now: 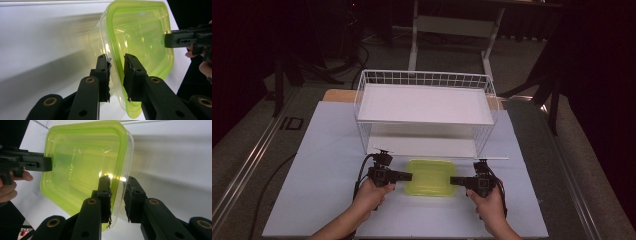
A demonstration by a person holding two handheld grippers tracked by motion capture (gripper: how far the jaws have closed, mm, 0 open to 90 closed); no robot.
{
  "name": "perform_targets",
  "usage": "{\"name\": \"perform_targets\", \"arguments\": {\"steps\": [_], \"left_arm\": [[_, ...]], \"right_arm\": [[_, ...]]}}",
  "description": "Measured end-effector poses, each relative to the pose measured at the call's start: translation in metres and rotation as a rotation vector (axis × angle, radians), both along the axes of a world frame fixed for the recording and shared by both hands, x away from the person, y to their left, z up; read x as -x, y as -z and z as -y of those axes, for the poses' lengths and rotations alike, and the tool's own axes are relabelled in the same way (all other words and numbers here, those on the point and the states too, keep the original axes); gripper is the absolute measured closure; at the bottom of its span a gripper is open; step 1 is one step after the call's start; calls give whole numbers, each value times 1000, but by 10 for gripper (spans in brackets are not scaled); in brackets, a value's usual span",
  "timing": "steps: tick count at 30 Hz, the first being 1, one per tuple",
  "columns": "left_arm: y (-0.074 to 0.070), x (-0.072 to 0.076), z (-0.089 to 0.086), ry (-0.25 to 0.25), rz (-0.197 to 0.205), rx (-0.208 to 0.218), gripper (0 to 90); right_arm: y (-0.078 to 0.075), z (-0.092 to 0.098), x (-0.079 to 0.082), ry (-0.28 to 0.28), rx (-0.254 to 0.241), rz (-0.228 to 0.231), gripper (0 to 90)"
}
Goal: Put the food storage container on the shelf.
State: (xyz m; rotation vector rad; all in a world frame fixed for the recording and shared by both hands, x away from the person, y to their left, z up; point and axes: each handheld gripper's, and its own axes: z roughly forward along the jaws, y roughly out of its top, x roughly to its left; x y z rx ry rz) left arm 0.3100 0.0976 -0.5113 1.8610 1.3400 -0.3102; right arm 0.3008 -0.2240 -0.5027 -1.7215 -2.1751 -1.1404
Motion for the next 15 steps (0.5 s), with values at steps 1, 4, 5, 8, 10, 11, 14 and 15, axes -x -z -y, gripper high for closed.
{"name": "perform_targets", "arguments": {"steps": [1, 4, 5, 8, 10, 11, 14, 15], "left_arm": [[-1, 1, 0, -2, 0, -4, 768], [-7, 5, 1, -12, 18, -25, 804], [-10, 6, 1, -14, 35, -42, 804], [-18, 6, 0, -30, 60, -49, 805], [-22, 6, -2, -44, 70, -41, 805], [-24, 5, -3, -48, 79, -39, 806], [-29, 1, -7, -66, 99, -21, 806], [-31, -1, -9, -74, 110, -5, 807]], "right_arm": [[0, 0, 1, 3, -3, -4, 771], [-4, -1, 4, 4, -15, 1, 793], [-5, -2, 5, 2, -12, 9, 794], [-9, -4, 4, 13, -23, 21, 794], [-11, -5, 2, 13, -21, 34, 793], [-16, -7, 0, 21, -26, 51, 793], [-21, -10, -4, 25, -22, 72, 793], [-26, -11, -8, 28, -34, 84, 793]]}}
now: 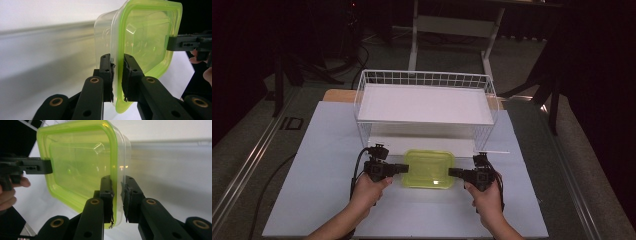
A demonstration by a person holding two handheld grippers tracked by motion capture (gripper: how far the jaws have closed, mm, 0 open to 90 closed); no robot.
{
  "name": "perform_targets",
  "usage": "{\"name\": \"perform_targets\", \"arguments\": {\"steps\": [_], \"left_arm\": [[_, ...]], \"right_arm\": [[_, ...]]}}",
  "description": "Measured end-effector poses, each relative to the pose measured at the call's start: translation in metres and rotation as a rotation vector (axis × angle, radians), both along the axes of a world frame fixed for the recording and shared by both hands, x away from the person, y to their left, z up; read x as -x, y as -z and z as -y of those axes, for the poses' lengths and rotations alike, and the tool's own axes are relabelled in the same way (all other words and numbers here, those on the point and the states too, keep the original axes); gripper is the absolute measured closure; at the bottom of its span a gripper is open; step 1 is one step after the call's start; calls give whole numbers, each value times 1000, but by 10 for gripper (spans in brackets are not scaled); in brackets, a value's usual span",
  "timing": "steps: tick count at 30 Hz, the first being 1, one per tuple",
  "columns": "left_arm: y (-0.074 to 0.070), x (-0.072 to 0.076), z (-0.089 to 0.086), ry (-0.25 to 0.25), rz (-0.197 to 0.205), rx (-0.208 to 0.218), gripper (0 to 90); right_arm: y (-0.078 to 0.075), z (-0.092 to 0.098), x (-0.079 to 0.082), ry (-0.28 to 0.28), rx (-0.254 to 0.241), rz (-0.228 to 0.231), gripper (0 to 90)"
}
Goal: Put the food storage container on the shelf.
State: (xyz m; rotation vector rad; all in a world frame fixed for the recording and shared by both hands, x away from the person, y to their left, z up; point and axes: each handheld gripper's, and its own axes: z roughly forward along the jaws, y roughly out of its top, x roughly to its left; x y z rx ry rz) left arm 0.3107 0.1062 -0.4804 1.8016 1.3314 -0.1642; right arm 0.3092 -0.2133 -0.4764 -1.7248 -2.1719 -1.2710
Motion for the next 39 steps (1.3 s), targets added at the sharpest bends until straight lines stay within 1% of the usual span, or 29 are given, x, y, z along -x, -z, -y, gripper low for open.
{"name": "perform_targets", "arguments": {"steps": [1, 4, 5, 7, 8, 12, 14, 15, 16, 17, 20, 21, 22, 23, 25, 28, 31, 32, 33, 34, 35, 37, 38, 39], "left_arm": [[-2, -2, -2, -2, 8, 10, 807], [-8, -8, -6, -20, 39, 31, 809], [-9, -10, -6, -23, 50, 33, 809], [-11, -13, -8, -33, 61, 44, 809], [-11, -15, -8, -37, 68, 41, 809], [-5, -26, -12, -46, 81, 49, 809], [-1, -31, -14, -45, 94, 54, 808], [1, -33, -15, -53, 100, 66, 809], [3, -35, -16, -54, 108, 64, 809], [4, -37, -16, -60, 108, 69, 809], [10, -45, -18, -53, 121, 63, 808], [11, -47, -17, -59, 122, 69, 808], [13, -49, -16, -59, 122, 60, 808], [14, -51, -17, -75, 115, 62, 808], [17, -54, -15, -73, 110, 80, 808], [21, -60, -15, -85, 114, 67, 807], [26, -64, -14, -82, 108, 52, 807], [29, -66, -13, -89, 110, 53, 807], [29, -67, -14, -94, 108, 64, 805], [29, -69, -14, -94, 100, 68, 804], [29, -70, -15, -79, 106, 56, 804], [30, -71, -15, -75, 110, 56, 800], [32, -72, -16, -81, 128, 64, 800], [34, -73, -16, -82, 135, 72, 791]], "right_arm": [[0, 0, 0, 0, 0, 0, 793], [-7, -2, -8, 8, -9, 17, 794], [-11, -4, -13, 8, -13, 33, 793], [-13, -5, -16, 8, -19, 38, 793], [-14, -6, -18, 10, -17, 46, 793], [-13, -12, -28, 21, 12, 69, 793], [-11, -14, -33, 28, 18, 79, 793], [-9, -15, -36, 33, 17, 78, 793], [-9, -16, -38, 34, 14, 81, 793], [-7, -17, -39, 35, 17, 89, 793], [-3, -18, -46, 42, 15, 90, 793], [-1, -19, -49, 46, 17, 90, 793], [2, -19, -52, 54, 25, 96, 792], [2, -19, -52, 54, 25, 96, 792], [5, -20, -56, 62, 22, 94, 792], [10, -20, -61, 72, 21, 91, 792], [14, -21, -65, 87, 26, 69, 790], [16, -21, -68, 85, 36, 82, 790], [18, -21, -70, 90, 39, 83, 791], [19, -20, -72, 98, 23, 78, 791], [19, -19, -73, 99, 17, 75, 791], [19, -19, -74, 101, 17, 74, 791], [19, -19, -75, 101, 16, 75, 791], [20, -18, -77, 97, 8, 76, 782]]}}
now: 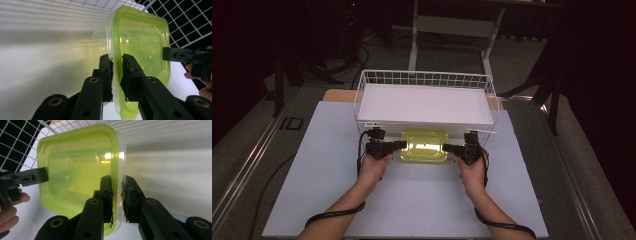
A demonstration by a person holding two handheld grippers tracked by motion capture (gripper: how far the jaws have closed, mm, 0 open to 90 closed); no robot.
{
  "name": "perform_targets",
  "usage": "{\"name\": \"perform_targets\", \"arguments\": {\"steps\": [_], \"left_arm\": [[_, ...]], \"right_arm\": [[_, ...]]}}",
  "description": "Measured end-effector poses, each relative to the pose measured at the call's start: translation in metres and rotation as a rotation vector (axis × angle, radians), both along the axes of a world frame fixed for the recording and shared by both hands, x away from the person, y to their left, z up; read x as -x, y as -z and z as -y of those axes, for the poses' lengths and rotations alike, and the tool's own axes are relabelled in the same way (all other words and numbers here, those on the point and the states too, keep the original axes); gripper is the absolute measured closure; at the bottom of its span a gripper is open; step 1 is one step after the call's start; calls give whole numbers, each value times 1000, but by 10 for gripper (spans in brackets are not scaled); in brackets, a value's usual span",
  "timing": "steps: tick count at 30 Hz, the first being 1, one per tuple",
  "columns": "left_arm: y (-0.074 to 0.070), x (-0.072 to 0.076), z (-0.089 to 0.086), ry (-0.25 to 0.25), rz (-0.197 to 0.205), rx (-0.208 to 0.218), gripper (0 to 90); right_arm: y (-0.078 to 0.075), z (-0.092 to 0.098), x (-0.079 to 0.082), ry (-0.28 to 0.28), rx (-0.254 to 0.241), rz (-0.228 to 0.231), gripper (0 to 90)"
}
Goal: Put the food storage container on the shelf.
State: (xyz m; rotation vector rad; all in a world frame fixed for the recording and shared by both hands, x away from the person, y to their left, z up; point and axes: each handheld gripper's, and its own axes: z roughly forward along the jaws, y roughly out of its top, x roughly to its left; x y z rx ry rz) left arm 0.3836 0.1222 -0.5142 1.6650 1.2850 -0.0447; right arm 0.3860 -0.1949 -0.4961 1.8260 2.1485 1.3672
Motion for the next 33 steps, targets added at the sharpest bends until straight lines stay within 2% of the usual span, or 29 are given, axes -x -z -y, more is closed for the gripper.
{"name": "perform_targets", "arguments": {"steps": [2, 4, 6, 7, 8, 10, 11, 13, 15, 16, 17, 18, 19, 20, 21, 22, 24, 27, 28, 29, 31, 32, 33], "left_arm": [[3, -1, 1, -1, -11, 16, 781], [5, 0, 4, -21, 19, 9, 749], [7, 0, 6, -32, 26, -12, 687], [9, -1, 6, -33, 32, -1, 660], [10, -1, 5, -34, 38, 0, 653], [10, -1, 5, -34, 48, -12, 624], [10, -1, 5, -34, 56, -24, 624], [10, -1, 5, -38, 68, -15, 439], [9, 3, 4, -45, 120, -19, 327], [8, 5, 4, -27, 160, -28, 261], [8, 7, 4, -18, 173, -21, 213], [8, 8, 4, -13, 159, -8, 198], [7, 9, 3, -3, 157, 1, 177], [7, 11, 2, 5, 169, 11, 151], [6, 13, 2, 8, 181, -1, 139], [5, 15, 0, 18, 203, -14, 129], [1, 21, -1, 22, 207, -29, 72], [-2, 31, -4, 61, 204, -46, 70], [-2, 31, -4, 61, 204, -46, 42], [-4, 41, -6, 85, 227, -72, 42], [-5, 50, -8, 99, 244, -71, 20], [-5, 56, -10, 102, 243, -64, 20], [-5, 59, -11, 100, 244, -58, 20]], "right_arm": [[0, 0, -2, 1, 2, 10, 761], [2, 0, -5, 0, 10, 9, 726], [3, -1, -7, -2, 20, 8, 699], [4, -2, -7, 0, 33, 18, 678], [5, -1, -9, -14, 57, 59, 651], [6, -1, -9, -6, 65, 68, 649], [5, -2, -10, 15, 66, 67, 645], [4, -1, -10, 3, 81, 80, 590], [2, 0, -8, -15, 79, 88, 559], [2, 1, -6, -20, 86, 96, 539], [1, 1, -4, -26, 81, 89, 535], [0, 1, -2, -22, 80, 82, 528], [0, 2, 1, -26, 83, 94, 519], [0, 3, 3, -33, 89, 97, 517], [0, 3, 7, -39, 94, 108, 510], [-2, 4, 11, -36, 84, 96, 507], [-3, 6, 18, -44, 75, 115, 506], [-7, 8, 30, -62, 101, 144, 509], [-7, 8, 30, -62, 101, 144, 509], [-8, 9, 34, -64, 92, 156, 512], [-11, 5, 47, -99, 104, 170, 533], [-11, 3, 51, -101, 99, 166, 545], [-9, 1, 55, -106, 62, 155, 564]]}}
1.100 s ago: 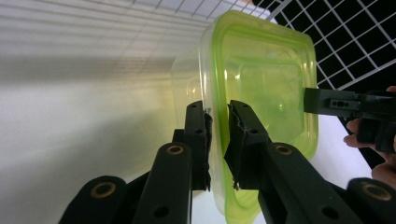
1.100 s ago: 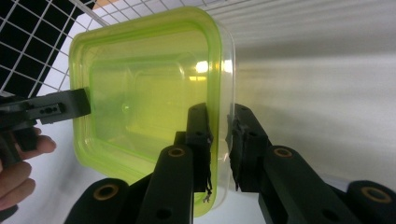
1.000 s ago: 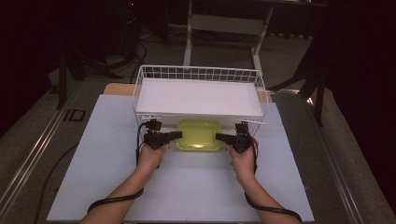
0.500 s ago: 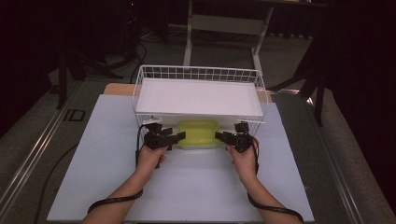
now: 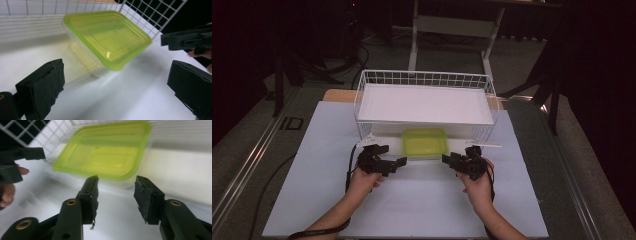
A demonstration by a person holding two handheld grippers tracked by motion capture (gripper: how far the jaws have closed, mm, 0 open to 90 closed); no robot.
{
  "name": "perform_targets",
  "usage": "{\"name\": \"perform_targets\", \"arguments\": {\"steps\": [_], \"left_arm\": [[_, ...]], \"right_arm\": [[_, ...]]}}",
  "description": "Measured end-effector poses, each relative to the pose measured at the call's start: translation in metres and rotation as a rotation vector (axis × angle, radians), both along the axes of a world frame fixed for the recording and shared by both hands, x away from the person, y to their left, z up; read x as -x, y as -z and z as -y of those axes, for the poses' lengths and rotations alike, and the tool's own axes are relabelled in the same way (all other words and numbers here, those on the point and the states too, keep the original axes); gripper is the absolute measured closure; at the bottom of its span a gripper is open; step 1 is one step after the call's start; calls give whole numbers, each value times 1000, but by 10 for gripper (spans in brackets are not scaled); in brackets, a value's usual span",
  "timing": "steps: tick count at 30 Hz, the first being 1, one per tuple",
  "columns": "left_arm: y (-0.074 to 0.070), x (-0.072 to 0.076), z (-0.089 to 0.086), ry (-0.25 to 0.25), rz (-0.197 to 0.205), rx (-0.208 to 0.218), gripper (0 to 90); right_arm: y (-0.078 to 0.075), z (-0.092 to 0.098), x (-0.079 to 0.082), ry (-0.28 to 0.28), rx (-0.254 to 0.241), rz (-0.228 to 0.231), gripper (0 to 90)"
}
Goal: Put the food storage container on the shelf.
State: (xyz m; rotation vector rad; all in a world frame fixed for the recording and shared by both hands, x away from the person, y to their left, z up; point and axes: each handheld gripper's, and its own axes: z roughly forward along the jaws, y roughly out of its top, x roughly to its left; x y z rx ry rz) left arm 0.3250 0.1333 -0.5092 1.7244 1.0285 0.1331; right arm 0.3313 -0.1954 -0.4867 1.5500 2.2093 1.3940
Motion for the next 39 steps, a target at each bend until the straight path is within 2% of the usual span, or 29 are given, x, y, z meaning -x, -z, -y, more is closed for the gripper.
{"name": "perform_targets", "arguments": {"steps": [2, 3, 6, 7, 8, 10, 12, 14, 17, 20, 22, 24, 26, 30, 39], "left_arm": [[0, 8, -3, -2, 2, 3, 20], [1, 12, -4, 1, 11, 3, 20], [3, 22, -4, 22, 33, -39, 20], [3, 22, -4, 22, 33, -39, 20], [5, 27, -4, 25, 45, -55, 20], [6, 31, -4, 23, 63, -57, 20], [6, 35, -3, 13, 88, -83, 20], [5, 36, -2, 0, 97, -107, 20], [4, 37, -3, -28, 114, -102, 20], [4, 36, -4, -21, 114, -93, 21], [3, 37, -5, -18, 133, -101, 20], [2, 37, -5, -12, 132, -116, 21], [3, 37, -5, -13, 133, -102, 21], [4, 38, -6, -5, 129, -89, 20], [4, 38, -7, -10, 136, -94, 21]], "right_arm": [[2, -6, 4, -24, 3, -10, 611], [3, -10, 7, -33, 26, -9, 670], [7, -24, 12, -49, 111, 21, 843], [7, -24, 12, -49, 111, 21, 843], [9, -27, 13, -53, 127, 23, 898], [16, -35, 9, -59, 147, 13, 899], [22, -41, 6, -58, 163, 8, 899], [26, -45, 2, -48, 160, 3, 897], [31, -50, -4, -37, 166, 14, 893], [35, -56, -12, -19, 165, 10, 894], [37, -60, -17, -17, 154, 1, 893], [37, -65, -21, -15, 154, 9, 894], [36, -69, -25, -11, 164, 24, 889], [35, -72, -34, 11, 157, 24, 878], [37, -79, -50, 19, 136, 40, 880]]}}
